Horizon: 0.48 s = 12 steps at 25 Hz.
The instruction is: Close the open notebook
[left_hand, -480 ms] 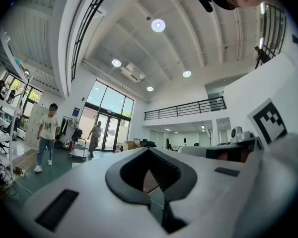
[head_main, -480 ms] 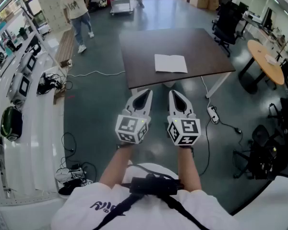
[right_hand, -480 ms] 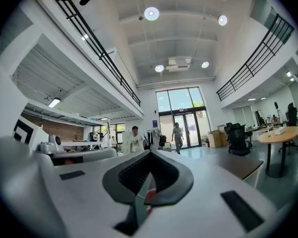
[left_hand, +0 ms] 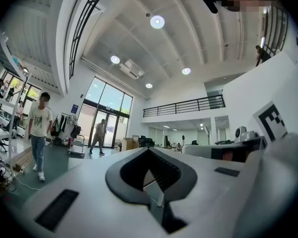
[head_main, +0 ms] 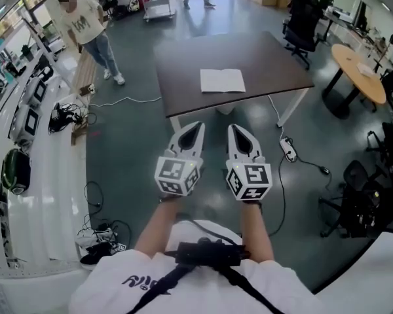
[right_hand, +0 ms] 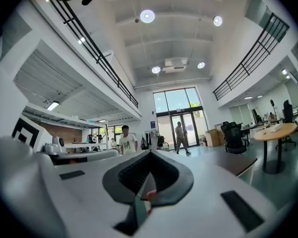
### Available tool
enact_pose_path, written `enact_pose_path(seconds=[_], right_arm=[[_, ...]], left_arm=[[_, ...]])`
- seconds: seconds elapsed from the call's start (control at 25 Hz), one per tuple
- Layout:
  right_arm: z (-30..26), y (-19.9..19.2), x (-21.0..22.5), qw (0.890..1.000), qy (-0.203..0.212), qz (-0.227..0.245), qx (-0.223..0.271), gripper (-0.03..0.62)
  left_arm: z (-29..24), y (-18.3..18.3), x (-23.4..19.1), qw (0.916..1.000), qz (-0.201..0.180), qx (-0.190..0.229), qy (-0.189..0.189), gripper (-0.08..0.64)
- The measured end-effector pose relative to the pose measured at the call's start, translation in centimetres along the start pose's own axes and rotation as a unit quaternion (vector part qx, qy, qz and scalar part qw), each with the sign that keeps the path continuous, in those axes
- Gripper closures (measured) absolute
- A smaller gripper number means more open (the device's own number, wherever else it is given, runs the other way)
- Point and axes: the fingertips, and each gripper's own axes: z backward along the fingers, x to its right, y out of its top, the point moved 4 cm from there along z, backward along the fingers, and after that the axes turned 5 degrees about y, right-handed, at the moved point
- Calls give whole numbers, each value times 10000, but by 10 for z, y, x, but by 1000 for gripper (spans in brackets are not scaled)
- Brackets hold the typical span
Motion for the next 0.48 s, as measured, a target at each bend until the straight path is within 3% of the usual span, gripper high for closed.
enact_pose_path(seconds=[0.28,0.48], right_arm=[[1,-12,30,9996,-158,-213,5,590],[-36,-28,65,9992,-308,-264,-65,591]], left_arm=[[-26,-19,9,9997,28,-237,-89,554],[-75,-35,-8,9994,93,-286,-172,554]])
